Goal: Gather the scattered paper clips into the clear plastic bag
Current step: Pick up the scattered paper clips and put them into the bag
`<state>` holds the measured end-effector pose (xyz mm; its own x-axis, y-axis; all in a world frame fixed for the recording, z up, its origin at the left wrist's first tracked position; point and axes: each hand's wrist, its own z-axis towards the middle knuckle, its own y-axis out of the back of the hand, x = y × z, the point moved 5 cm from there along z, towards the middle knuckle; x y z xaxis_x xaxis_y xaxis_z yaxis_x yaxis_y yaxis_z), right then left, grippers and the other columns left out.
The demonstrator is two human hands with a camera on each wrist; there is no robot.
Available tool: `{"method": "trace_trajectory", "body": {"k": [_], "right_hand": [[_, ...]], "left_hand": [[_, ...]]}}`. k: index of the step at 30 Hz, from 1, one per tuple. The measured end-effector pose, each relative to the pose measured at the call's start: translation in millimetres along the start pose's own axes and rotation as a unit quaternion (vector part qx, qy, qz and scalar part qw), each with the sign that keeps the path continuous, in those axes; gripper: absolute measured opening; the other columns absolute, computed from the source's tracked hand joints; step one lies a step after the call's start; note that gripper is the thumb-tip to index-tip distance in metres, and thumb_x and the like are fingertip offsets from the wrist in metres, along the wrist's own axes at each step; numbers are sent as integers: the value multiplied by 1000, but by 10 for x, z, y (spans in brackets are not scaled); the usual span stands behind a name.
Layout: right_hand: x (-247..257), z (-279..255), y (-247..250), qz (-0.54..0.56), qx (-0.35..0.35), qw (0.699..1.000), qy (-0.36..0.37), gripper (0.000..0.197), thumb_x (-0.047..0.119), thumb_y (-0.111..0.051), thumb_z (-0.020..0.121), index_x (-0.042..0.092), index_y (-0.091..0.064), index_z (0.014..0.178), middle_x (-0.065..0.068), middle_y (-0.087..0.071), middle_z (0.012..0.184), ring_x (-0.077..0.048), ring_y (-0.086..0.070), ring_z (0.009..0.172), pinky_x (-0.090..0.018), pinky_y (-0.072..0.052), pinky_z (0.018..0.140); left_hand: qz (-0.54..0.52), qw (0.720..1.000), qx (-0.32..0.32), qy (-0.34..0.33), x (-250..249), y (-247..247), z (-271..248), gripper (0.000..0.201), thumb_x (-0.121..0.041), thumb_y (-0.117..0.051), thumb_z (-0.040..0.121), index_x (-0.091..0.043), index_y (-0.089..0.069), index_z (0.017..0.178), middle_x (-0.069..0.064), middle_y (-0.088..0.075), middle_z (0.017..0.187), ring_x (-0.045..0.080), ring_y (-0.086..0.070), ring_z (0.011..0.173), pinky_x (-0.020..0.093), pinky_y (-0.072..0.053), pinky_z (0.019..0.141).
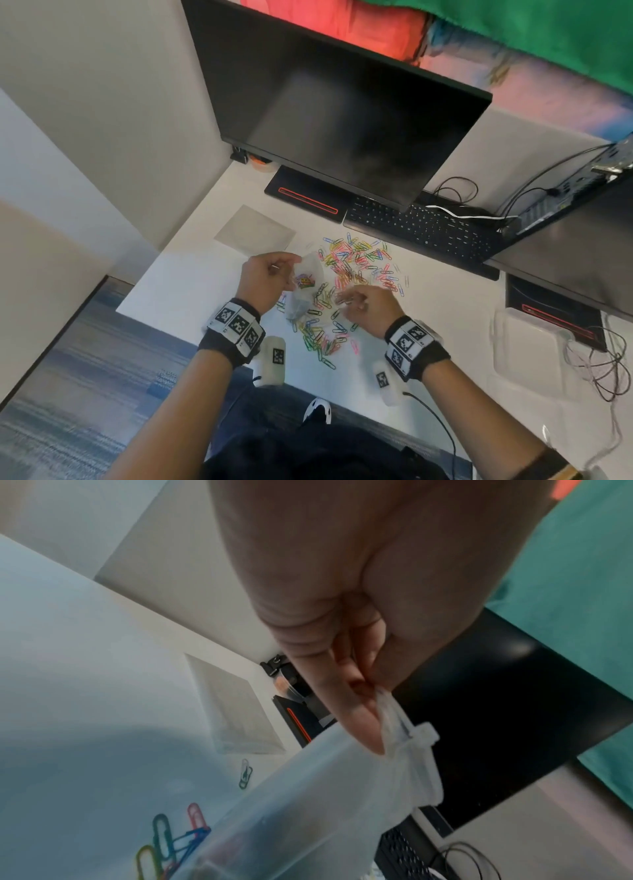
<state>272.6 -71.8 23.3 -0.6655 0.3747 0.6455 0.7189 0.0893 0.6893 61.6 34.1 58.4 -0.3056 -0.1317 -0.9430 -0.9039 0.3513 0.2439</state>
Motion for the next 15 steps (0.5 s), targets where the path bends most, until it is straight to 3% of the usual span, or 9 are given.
{"method": "trace_trajectory", "body": {"k": [3,7,12,15], "right_hand": [[-405,-133,-254,-102,111,987,-51,77,56,-85,54,30,-52,118,9,-51,104,-12,-52,93,-27,-45,78],[-419,-221,-547,-109,138,984,-25,104,58,-88,42,32,-37,128,5,-40,120,-15,-50,105,-33,-49,89],[-120,-140,-826,-141,147,975,93,84,29,-87,63,33,-41,133,3,-32,119,-14,-57,91,-26,-58,72],[-38,-116,-957,-250,170,935,186,69,26,-69,83,38,-35,142,2,-20,149,-19,-46,116,-32,-58,80]], "left_hand": [[-14,1000,-19,-7,-33,146,-15,21,-7,-58,96,-18,-76,95,8,-67,69,17,-68,59,44,-62,75],[-10,999,-40,-18,-16,342,-25,22,-7,-57,96,-20,-76,95,9,-69,71,10,-67,57,43,-62,76],[12,998,-64,-1,150,559,-26,25,-9,-56,96,-25,-76,92,14,-73,82,11,-69,61,47,-62,79],[14,997,-78,15,260,641,-65,24,-9,-57,96,-22,-77,94,10,-72,75,14,-68,60,48,-62,78]]}}
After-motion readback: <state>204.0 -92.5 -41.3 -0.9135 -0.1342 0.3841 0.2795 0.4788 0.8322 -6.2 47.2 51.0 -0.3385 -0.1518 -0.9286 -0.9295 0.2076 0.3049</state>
